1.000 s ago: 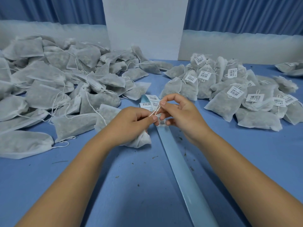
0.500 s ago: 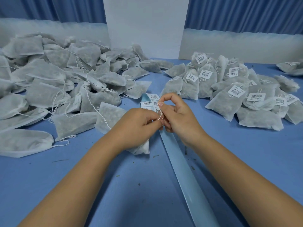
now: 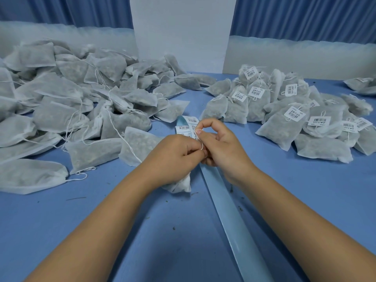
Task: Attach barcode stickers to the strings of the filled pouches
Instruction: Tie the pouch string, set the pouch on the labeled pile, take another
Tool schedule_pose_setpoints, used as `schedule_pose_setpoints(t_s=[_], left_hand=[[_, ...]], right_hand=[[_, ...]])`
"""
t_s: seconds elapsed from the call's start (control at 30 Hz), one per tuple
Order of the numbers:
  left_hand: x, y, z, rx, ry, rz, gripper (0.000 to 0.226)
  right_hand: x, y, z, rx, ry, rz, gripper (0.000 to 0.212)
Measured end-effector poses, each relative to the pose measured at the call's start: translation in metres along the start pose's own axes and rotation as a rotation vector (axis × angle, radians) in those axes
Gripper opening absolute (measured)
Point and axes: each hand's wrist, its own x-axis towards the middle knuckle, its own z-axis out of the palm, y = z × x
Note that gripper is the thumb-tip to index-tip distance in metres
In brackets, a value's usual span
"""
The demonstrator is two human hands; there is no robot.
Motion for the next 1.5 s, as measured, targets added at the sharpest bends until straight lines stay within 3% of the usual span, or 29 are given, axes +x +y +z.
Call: schedule_pose_setpoints(t_s=[0.2,0.37,0.47,0.6,0.77,0.93,1.07,1.13,1.3,1.43,1.5], left_hand=[[0.002,-0.002,0.000,-0.037,-0.035,-0.016,0.031],[0.000,-0.001,-0.008,-0.287,-0.112,-0.042,0.017],[-0.003,-0.006,-0.018,-0.310,-0.202,-0.134,0.040],[-0.007,-0.013,-0.029,-0.139,-0.330,-0.144,0.066],[-0.006,-0.012,-0.027,-0.015,-0.240,-0.094,0.037],[0.001,-0.016,-0.032,-0.248,0.081,-0.149,0.009],[0.011,-0.019,-0.027,-0.319,0.404,-0.329,0.015],[0.014,-0.019,-0.022,-0.380,0.485,-0.400,0.023],[0.015,-0.012,-0.016,-0.580,0.511,-0.449,0.025],[0.011,-0.004,-0.016,-0.821,0.373,-0.395,0.043],[0.011,-0.005,-0.015,-0.820,0.300,-0.364,0.045]], right_hand=[[0.001,0.000,-0.003,0.060,0.010,-0.002,0.009],[0.007,0.000,-0.013,-0.010,0.106,-0.042,0.009],[0.011,-0.001,-0.018,-0.071,0.142,-0.060,0.009],[0.011,-0.004,-0.024,-0.106,0.208,-0.093,0.010],[0.009,-0.011,-0.024,-0.101,0.211,-0.161,0.011],[0.005,-0.015,-0.020,-0.090,0.200,-0.246,0.010],[0.003,-0.012,-0.015,-0.165,0.158,-0.284,0.011],[0.001,-0.008,-0.011,-0.225,0.129,-0.290,0.012],[-0.003,0.001,-0.002,-0.374,0.090,-0.348,0.015],[-0.003,0.006,0.000,-0.470,0.079,-0.395,0.012],[-0.002,0.006,-0.001,-0.489,0.078,-0.408,0.012]])
